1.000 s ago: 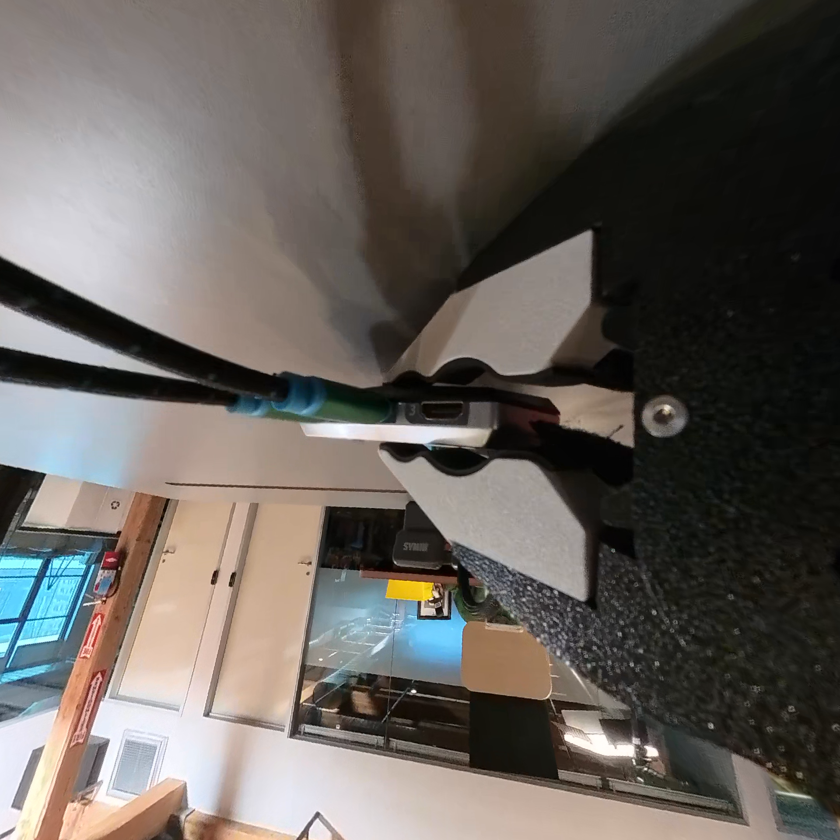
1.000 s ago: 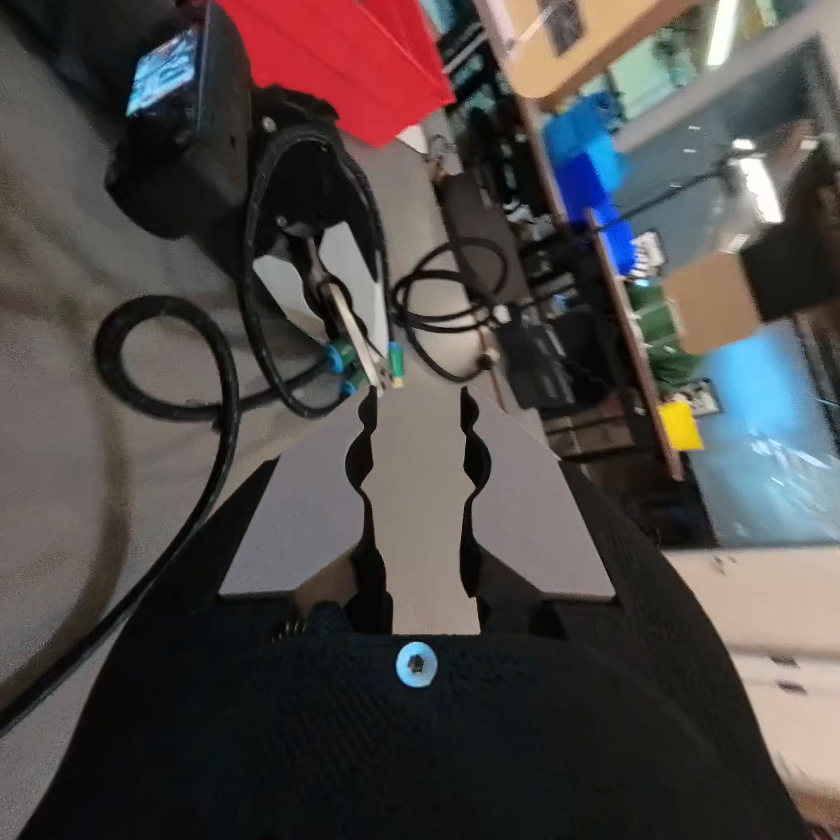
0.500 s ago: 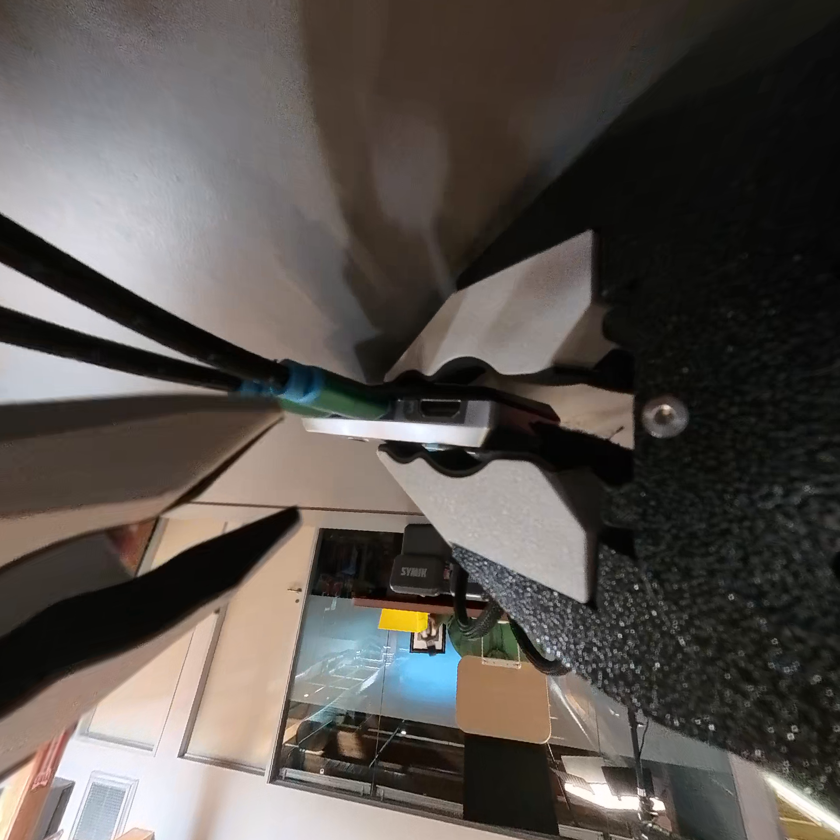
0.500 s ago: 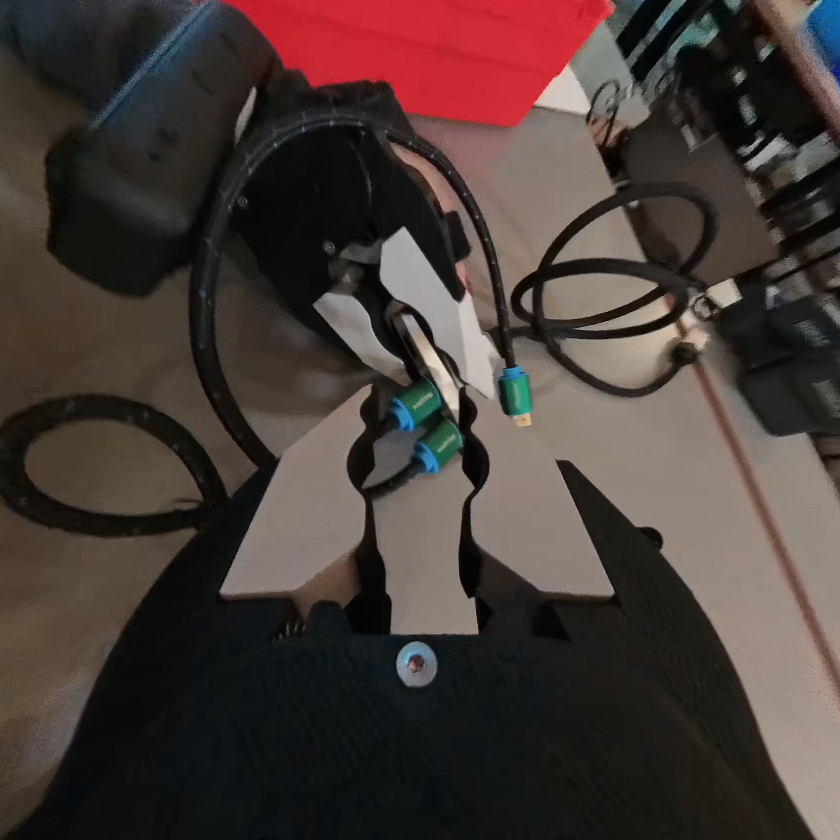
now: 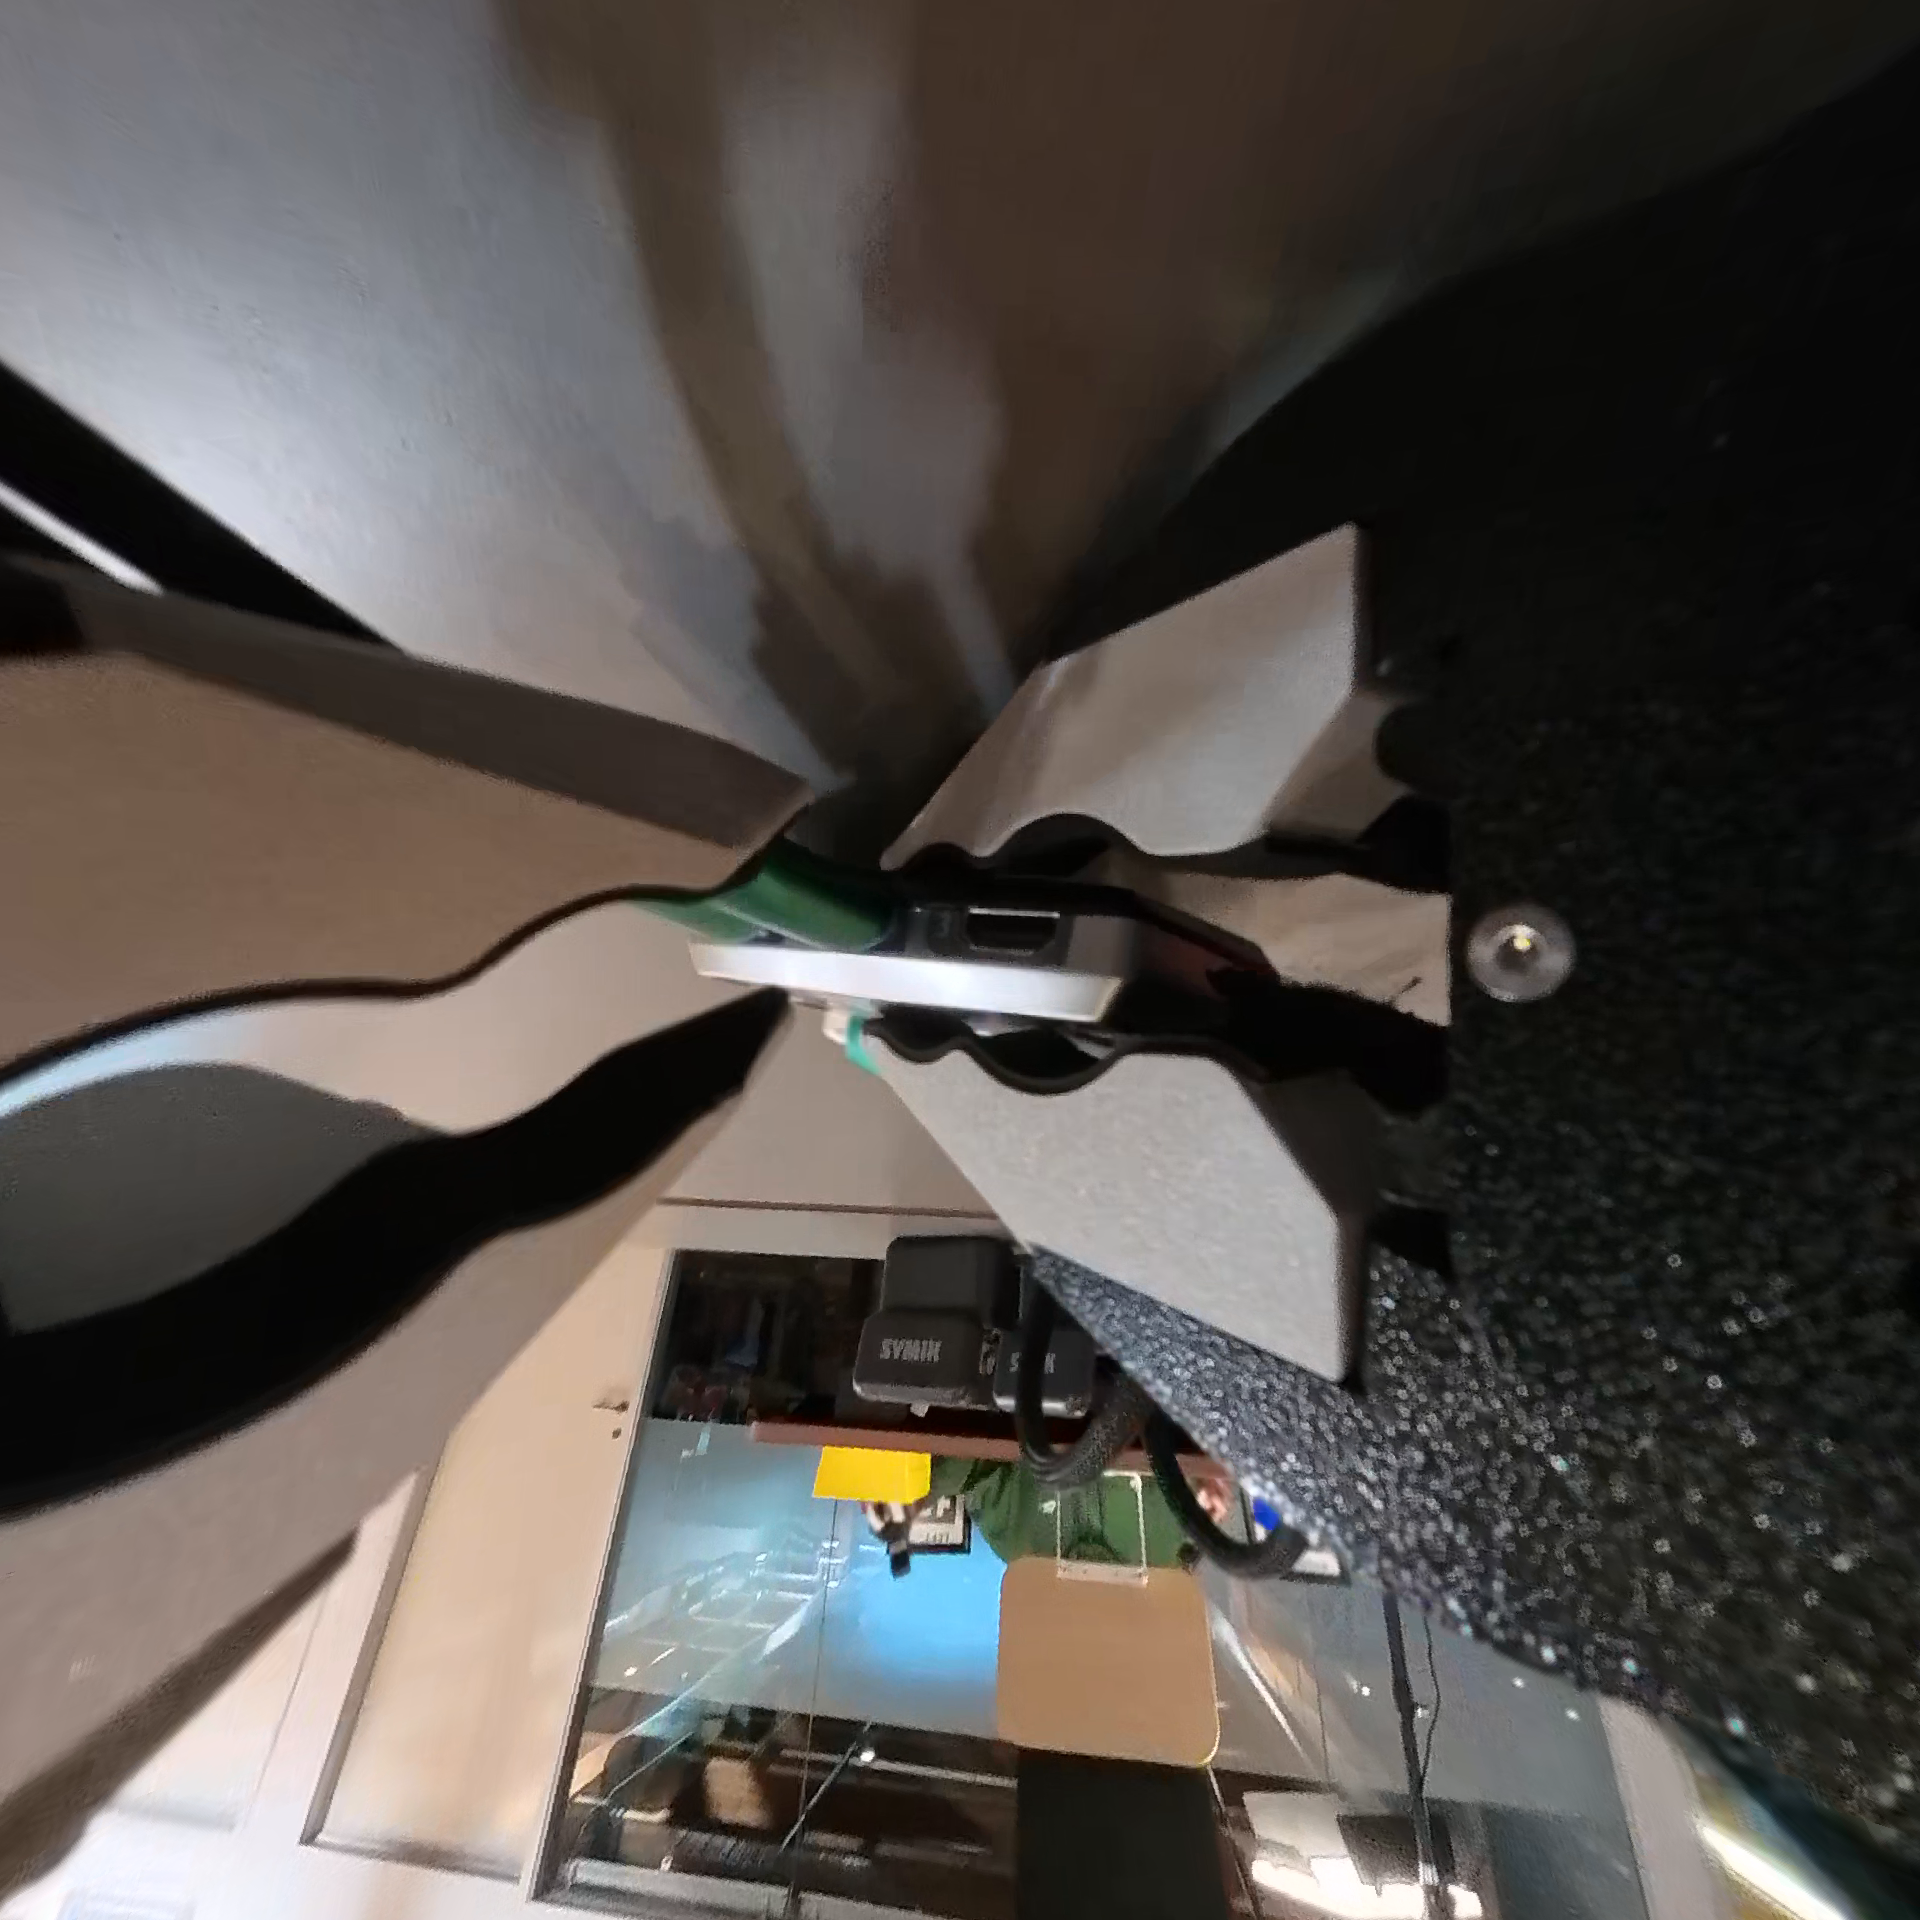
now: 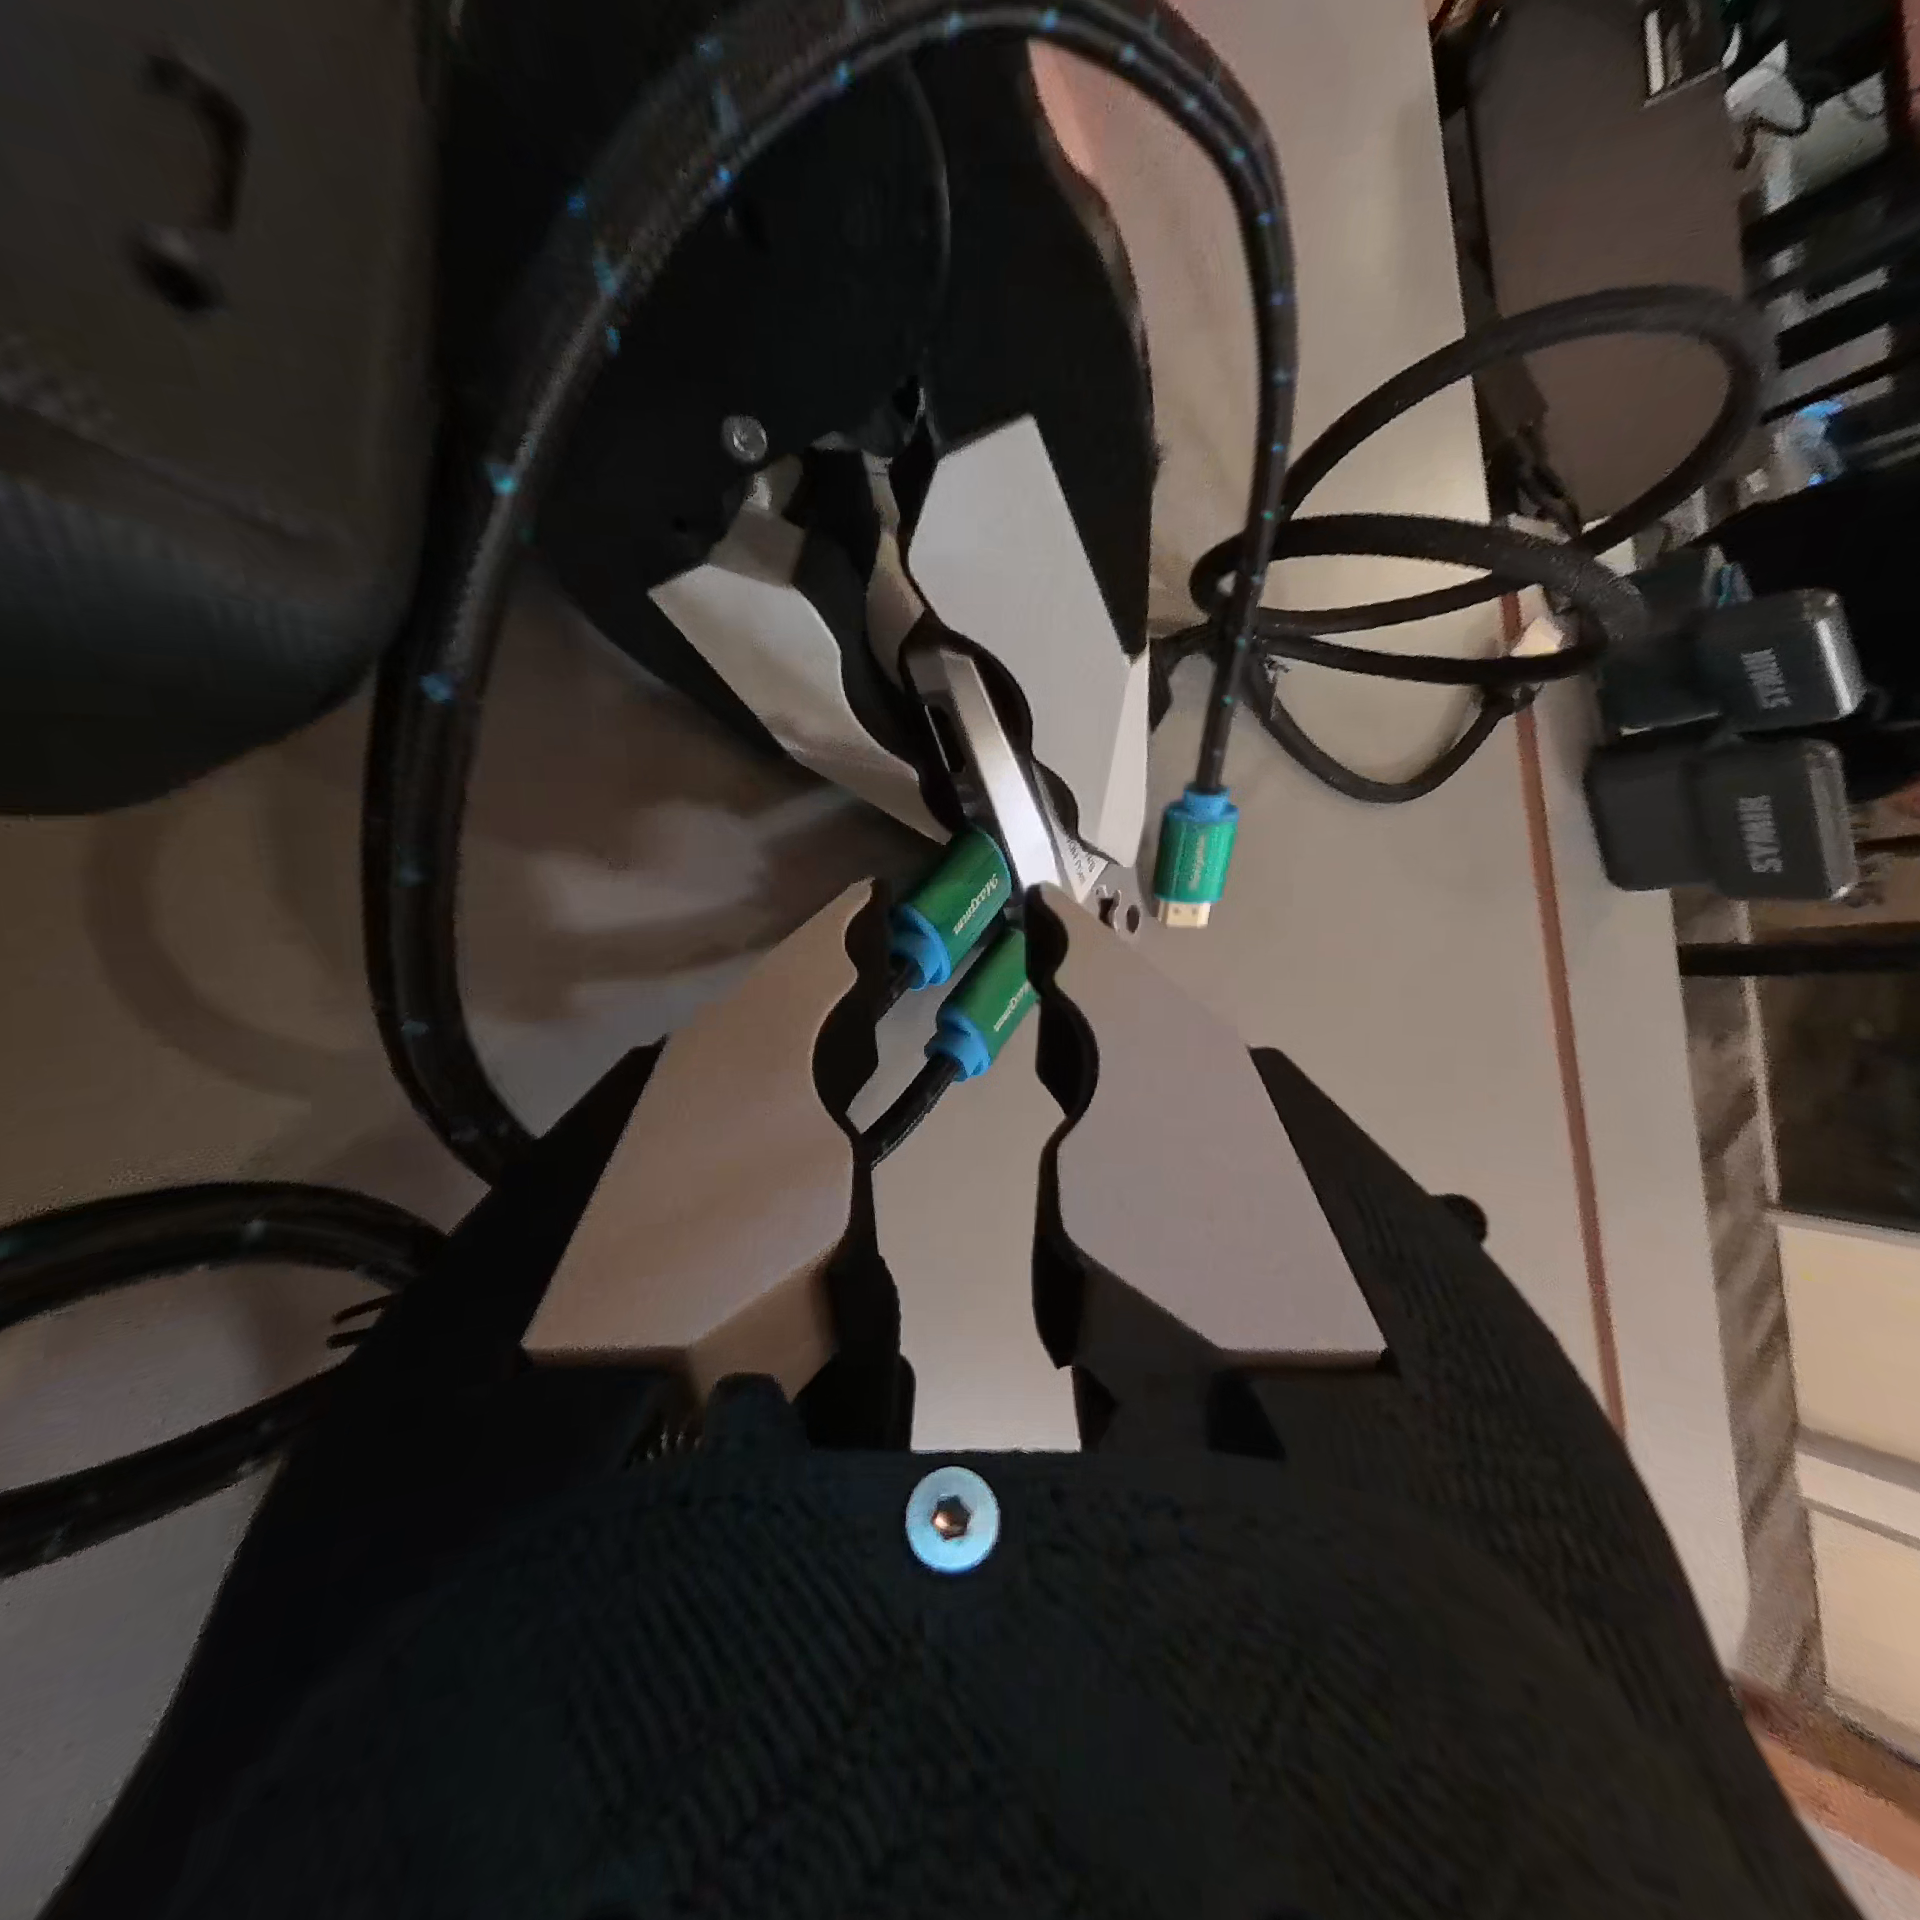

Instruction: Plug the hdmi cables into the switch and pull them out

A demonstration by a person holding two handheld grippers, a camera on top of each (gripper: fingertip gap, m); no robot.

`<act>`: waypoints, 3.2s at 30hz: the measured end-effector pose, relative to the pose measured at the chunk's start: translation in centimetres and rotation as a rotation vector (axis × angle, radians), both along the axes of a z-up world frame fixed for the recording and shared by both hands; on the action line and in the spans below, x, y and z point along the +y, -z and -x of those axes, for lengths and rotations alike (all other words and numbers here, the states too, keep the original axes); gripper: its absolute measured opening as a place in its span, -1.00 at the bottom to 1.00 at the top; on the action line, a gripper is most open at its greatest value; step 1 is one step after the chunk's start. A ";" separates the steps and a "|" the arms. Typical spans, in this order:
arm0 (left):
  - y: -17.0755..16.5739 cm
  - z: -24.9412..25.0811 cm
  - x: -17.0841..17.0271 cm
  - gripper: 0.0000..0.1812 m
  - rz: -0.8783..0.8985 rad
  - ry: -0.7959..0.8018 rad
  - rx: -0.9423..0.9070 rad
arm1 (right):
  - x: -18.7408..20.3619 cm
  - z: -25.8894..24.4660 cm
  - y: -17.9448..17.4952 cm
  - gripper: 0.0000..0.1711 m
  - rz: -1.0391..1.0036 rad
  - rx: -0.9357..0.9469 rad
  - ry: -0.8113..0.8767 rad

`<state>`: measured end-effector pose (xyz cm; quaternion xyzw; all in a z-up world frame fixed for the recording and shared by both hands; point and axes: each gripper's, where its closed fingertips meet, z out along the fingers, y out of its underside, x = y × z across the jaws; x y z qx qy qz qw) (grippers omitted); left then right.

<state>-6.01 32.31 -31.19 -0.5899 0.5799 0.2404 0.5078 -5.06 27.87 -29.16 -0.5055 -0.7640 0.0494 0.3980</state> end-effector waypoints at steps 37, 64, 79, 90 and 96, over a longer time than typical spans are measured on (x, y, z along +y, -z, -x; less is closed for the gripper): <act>-0.3 0.0 0.3 -0.73 0.008 0.005 -0.091 | 1.3 -1.1 -2.2 -0.37 -0.039 0.168 -0.086; -1.6 -2.6 -1.6 -0.54 -0.017 0.213 -0.213 | 0.2 -1.5 -1.2 -0.88 -0.449 0.318 -0.283; -0.4 -2.7 -2.4 -0.74 -0.014 0.203 -0.073 | -1.7 -1.2 -0.4 -0.88 -0.375 0.361 -0.283; -0.2 -3.4 -3.1 -0.73 -0.018 0.256 -0.091 | -2.7 -1.8 -0.4 -0.89 -0.518 0.311 -0.298; -0.3 -3.9 -3.5 -0.73 -0.002 0.288 -0.118 | -3.5 -2.2 -0.9 -0.89 -0.291 0.418 -0.285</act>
